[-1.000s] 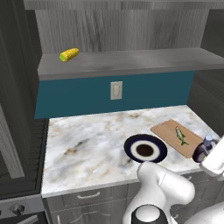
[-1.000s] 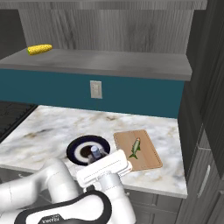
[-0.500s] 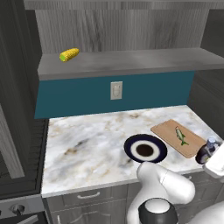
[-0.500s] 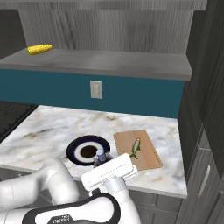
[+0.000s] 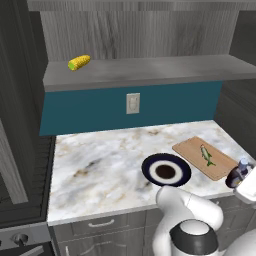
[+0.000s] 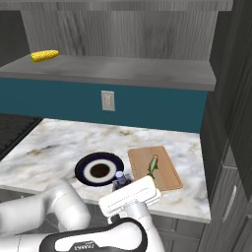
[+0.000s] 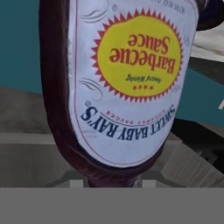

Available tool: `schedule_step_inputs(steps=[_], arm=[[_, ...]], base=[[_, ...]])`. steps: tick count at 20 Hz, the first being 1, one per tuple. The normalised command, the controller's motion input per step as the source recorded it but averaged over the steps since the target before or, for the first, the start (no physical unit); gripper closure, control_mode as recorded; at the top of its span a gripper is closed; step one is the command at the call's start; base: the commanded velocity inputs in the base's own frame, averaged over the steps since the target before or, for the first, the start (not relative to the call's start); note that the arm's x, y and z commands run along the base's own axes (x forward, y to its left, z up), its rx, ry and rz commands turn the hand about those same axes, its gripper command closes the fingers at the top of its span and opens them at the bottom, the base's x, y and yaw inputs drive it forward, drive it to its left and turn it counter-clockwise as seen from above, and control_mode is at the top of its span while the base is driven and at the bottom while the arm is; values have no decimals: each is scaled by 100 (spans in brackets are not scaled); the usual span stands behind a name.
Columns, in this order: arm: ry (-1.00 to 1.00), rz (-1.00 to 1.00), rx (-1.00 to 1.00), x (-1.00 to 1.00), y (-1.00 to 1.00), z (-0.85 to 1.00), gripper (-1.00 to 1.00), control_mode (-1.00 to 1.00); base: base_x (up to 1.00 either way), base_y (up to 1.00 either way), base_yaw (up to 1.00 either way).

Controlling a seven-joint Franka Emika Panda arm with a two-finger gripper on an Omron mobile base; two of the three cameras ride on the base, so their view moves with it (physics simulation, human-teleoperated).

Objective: Pick the fish from the plate and place it on the cutting board. Then pick the condiment bottle from the cabinet and place it next to the cutting board.

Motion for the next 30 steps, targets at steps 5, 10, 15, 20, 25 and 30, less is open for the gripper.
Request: schedule_step_inputs(steps=[5,10,15,20,25,30], arm=[[-3,0,0,10,-13,-19,100,-100],[-3,0,0,9,-14,-19,100,-100],[-4,0,0,8,-14,-19,100,-100],[-4,0,0,6,-14,-16,100,-100],[-3,0,0,6,-14,-14,100,-100],[-3,0,0,7,-15,-11,100,-100]], base=[[0,0,0],[0,0,0],[0,0,0],[0,0,0],[0,0,0],[0,0,0]])
